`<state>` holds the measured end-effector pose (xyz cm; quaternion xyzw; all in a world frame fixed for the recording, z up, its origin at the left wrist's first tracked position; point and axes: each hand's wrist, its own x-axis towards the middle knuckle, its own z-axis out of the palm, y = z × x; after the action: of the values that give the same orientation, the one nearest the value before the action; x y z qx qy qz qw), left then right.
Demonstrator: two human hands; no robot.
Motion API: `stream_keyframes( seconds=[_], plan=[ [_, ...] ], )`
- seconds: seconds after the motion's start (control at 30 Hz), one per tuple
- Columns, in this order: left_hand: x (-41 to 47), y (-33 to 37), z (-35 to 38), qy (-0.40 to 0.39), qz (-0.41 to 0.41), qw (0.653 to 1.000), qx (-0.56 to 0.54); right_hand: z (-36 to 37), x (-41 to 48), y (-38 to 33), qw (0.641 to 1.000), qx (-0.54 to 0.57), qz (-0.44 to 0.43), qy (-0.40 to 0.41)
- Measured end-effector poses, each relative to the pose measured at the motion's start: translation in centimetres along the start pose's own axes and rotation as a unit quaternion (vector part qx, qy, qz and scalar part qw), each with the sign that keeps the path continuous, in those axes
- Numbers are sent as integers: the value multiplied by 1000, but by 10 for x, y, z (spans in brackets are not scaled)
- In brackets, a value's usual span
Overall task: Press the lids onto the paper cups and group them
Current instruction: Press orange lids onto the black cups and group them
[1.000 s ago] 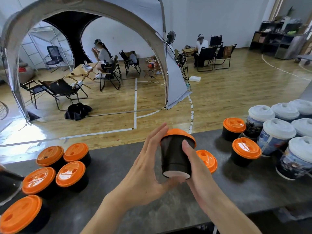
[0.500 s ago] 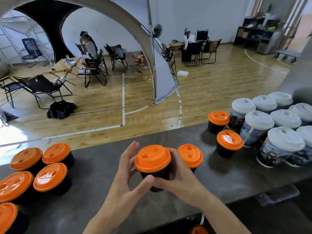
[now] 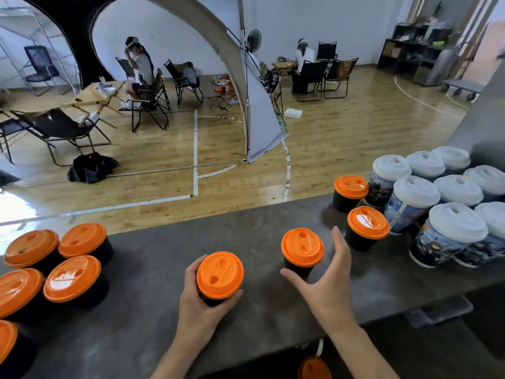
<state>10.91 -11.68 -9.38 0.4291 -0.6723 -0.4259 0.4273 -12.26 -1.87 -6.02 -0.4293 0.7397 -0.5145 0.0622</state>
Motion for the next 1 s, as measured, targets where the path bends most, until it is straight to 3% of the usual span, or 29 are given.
stream_keyframes(
  seconds=[0.07, 0.13, 0.23, 0.33, 0.43, 0.57, 0.7, 0.77, 0.87, 1.0],
  plan=[
    [2, -2, 4, -5, -3, 1000, 5, 6, 6, 14, 995, 27, 81, -49],
    [3, 0, 7, 3, -21, 1000, 6, 13, 10, 27, 991, 46, 109, -63],
    [2, 5, 4, 46, -52, 997, -17, 20, 14, 36, 986, 73, 119, -90],
    [6, 16, -7, 78, -62, 992, -73, 20, 13, 26, 969, 179, 118, -121],
    [9, 31, -28, 48, -29, 998, -1, 13, 10, 4, 967, 204, 69, -138],
    [13, 56, -52, 18, 69, 979, 192, -6, 16, -19, 983, 116, 9, -141],
    [23, 80, -55, -11, 230, 888, 399, -21, 22, -42, 982, -68, -115, -130],
    [25, 85, -50, -10, 264, 855, 446, -21, 24, -50, 965, -149, -157, -149],
    [24, 88, -43, -26, 264, 836, 480, -17, 21, -54, 932, -258, -135, -215],
    [18, 81, -34, -13, 248, 851, 463, -22, 11, -55, 959, -207, -112, -160]
  ],
)
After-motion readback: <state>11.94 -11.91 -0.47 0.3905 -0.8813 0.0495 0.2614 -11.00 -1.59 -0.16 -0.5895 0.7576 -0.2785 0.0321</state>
